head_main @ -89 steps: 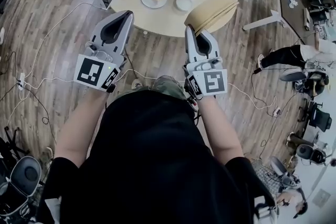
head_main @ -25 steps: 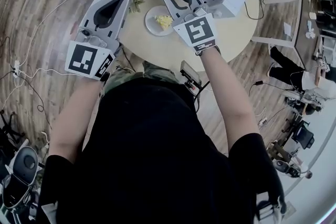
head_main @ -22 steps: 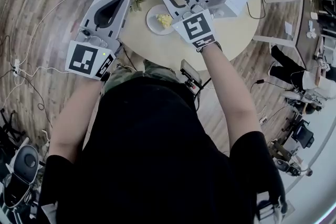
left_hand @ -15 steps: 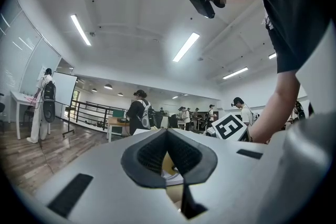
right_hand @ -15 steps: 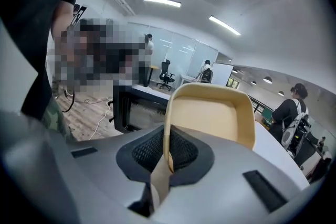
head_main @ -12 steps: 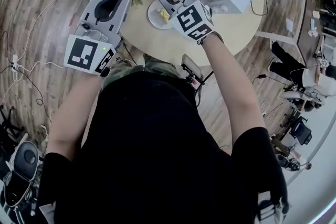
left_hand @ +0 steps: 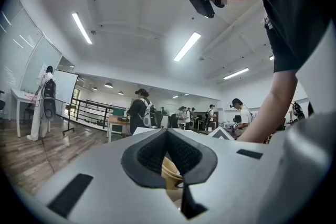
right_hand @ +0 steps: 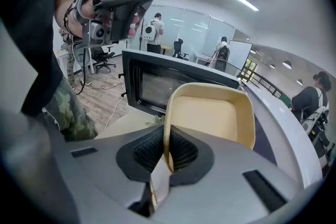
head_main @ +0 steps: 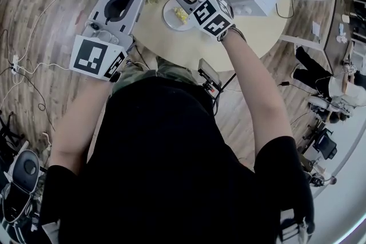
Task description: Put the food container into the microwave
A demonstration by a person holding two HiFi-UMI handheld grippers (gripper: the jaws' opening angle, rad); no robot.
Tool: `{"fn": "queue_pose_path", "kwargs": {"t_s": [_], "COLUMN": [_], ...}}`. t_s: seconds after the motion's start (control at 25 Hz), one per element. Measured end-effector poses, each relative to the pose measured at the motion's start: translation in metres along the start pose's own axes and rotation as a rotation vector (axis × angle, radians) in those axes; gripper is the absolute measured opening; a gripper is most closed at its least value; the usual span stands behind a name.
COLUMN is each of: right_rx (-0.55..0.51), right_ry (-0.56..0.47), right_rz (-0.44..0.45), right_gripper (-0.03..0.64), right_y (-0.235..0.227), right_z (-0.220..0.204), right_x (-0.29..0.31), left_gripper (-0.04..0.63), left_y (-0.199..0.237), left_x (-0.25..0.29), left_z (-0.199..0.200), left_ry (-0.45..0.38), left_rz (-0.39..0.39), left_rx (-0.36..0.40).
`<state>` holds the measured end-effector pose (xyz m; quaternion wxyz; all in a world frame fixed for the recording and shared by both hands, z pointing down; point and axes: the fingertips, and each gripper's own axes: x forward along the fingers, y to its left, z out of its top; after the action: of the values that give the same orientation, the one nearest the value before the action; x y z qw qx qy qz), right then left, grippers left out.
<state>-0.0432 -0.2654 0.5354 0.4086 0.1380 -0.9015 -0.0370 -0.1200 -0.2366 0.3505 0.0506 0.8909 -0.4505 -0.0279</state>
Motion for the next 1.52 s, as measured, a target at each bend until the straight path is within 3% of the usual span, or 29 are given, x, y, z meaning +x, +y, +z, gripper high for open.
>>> {"fn": "queue_pose_path", "kwargs": {"t_s": [0.64, 1.12, 1.52], "right_rx": [0.006, 0.039, 0.042], "right_ry": [0.250, 0.414, 0.483], "right_rz": [-0.047, -0.160, -0.257], "right_gripper": [0.028, 0.028, 0.029], "right_y": [-0.052, -0.098, -0.126], "right_z": [-0.067, -0.107, -0.125], "right_x": [0.033, 0.046, 0.053], "left_gripper": [0.018, 0.018, 0.018], "left_y": [0.006, 0.010, 0.010], "left_x": [-0.002, -0.008, -0.010], "left_z": [-0.014, -0.021, -0.030], "left_ry": [0.029, 0.049, 0.071], "left_rz": [0.031, 0.057, 0.072], "left_rx": [-0.024, -0.033, -0.044]}}
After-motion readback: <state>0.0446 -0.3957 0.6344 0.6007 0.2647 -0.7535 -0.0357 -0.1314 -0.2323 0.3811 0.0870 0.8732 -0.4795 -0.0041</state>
